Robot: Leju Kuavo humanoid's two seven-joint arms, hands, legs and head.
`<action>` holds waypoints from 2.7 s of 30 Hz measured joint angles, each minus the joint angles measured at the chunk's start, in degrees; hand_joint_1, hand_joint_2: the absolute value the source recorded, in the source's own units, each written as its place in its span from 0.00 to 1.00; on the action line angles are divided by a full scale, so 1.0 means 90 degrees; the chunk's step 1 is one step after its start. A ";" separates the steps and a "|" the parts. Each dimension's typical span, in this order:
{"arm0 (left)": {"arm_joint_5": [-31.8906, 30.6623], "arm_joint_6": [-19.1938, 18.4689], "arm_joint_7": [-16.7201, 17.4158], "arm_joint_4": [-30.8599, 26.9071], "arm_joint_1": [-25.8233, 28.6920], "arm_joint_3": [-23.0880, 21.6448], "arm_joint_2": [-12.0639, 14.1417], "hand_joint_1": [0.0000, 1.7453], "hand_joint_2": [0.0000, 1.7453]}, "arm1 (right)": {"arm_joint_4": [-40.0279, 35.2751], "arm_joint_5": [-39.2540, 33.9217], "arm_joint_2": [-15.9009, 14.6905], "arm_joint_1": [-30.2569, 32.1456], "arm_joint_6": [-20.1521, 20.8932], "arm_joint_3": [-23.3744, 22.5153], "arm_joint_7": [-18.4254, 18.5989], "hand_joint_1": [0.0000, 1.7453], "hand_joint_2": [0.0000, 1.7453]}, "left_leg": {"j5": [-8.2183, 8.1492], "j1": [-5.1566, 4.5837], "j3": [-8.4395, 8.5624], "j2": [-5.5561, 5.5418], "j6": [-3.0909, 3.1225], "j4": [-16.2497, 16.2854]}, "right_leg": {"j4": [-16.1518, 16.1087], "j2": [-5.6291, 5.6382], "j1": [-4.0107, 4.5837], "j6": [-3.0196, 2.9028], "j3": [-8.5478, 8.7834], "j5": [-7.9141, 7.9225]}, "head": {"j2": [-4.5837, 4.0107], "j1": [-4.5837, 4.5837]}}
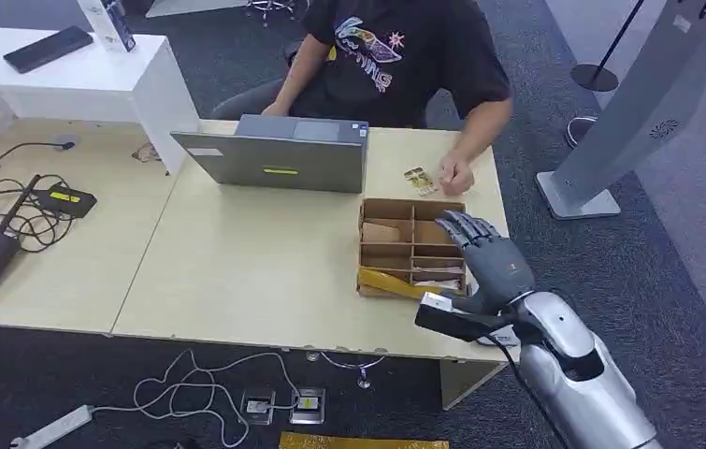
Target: Pass the card to the sensor for recognition and then transmit it.
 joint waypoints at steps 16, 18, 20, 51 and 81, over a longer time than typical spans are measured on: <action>-0.0005 0.0000 0.0034 0.0000 -0.0041 0.0000 -0.0022 0.00 0.00 | 0.0902 0.0105 0.0469 -0.0147 -0.0205 0.0000 -0.0165 0.00 1.00 | 0.0000 0.0000 -0.0002 0.0000 0.0000 0.0000 | 0.0000 -0.0001 0.0000 0.0000 -0.0001 0.0000 | 0.0000 0.0000; -0.0002 0.0000 0.0034 0.0000 -0.0040 -0.0002 -0.0024 0.00 0.00 | 0.0948 0.0105 0.0494 -0.0154 -0.0204 0.0000 -0.0165 0.00 1.00 | 0.0000 0.0000 -0.0001 0.0000 0.0000 0.0000 | 0.0000 -0.0001 0.0000 0.0000 -0.0001 0.0000 | 0.0000 0.0000; -0.0002 0.0000 0.0034 0.0000 -0.0040 -0.0002 -0.0024 0.00 0.00 | 0.0992 0.0105 0.0520 -0.0165 -0.0204 0.0000 -0.0187 0.00 1.00 | 0.0000 0.0000 -0.0002 0.0000 0.0000 0.0000 | 0.0000 -0.0001 0.0000 0.0000 -0.0001 0.0000 | 0.0000 0.0000; 0.0039 0.0000 0.0039 0.0000 -0.0035 0.0000 -0.0041 0.00 0.00 | 0.1992 -0.0094 0.0826 -0.0538 -0.0479 0.0002 -0.0243 1.00 1.00 | 0.0000 0.0000 -0.0002 0.0000 0.0000 0.0000 | 0.0001 -0.0001 0.0000 -0.0001 -0.0001 0.0000 | 0.0000 -0.0002; 0.0019 0.0000 0.0049 0.0000 -0.0029 0.0000 -0.0044 0.00 0.00 | 0.2303 -0.0286 0.0851 -0.0609 -0.0671 -0.0002 -0.0301 1.00 1.00 | 0.0000 0.0000 -0.0001 0.0001 0.0000 0.0000 | 0.0001 0.0000 0.0000 -0.0001 -0.0001 0.0000 | 0.0000 0.0000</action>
